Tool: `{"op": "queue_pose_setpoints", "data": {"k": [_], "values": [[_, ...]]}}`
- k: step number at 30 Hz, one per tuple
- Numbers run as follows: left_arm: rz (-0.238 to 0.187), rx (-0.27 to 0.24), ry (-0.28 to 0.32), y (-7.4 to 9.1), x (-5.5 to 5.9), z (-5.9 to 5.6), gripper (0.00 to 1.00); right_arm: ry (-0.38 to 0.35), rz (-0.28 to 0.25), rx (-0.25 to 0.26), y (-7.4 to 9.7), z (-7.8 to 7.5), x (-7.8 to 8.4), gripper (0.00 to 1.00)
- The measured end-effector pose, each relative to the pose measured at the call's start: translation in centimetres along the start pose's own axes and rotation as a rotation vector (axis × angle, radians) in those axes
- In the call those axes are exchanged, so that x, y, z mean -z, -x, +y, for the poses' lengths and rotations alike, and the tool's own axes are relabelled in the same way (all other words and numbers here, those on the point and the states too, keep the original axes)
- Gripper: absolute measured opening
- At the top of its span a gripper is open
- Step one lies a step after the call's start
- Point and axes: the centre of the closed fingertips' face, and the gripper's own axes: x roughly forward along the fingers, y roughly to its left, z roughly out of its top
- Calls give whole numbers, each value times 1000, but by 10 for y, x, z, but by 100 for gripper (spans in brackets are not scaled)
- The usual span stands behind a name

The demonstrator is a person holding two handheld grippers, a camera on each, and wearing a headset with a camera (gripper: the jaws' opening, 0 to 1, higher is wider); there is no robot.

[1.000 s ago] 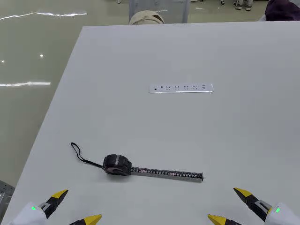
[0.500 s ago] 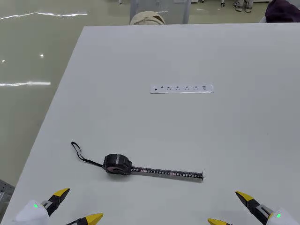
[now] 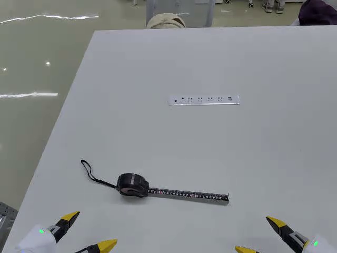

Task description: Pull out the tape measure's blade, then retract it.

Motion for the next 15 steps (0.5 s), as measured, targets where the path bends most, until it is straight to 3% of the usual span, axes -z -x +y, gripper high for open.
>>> {"op": "queue_pose_setpoints", "data": {"k": [15], "values": [[7,-17,31,-12,-6,-8,81,9,-4,-10,-5,2,-3,73]]}}
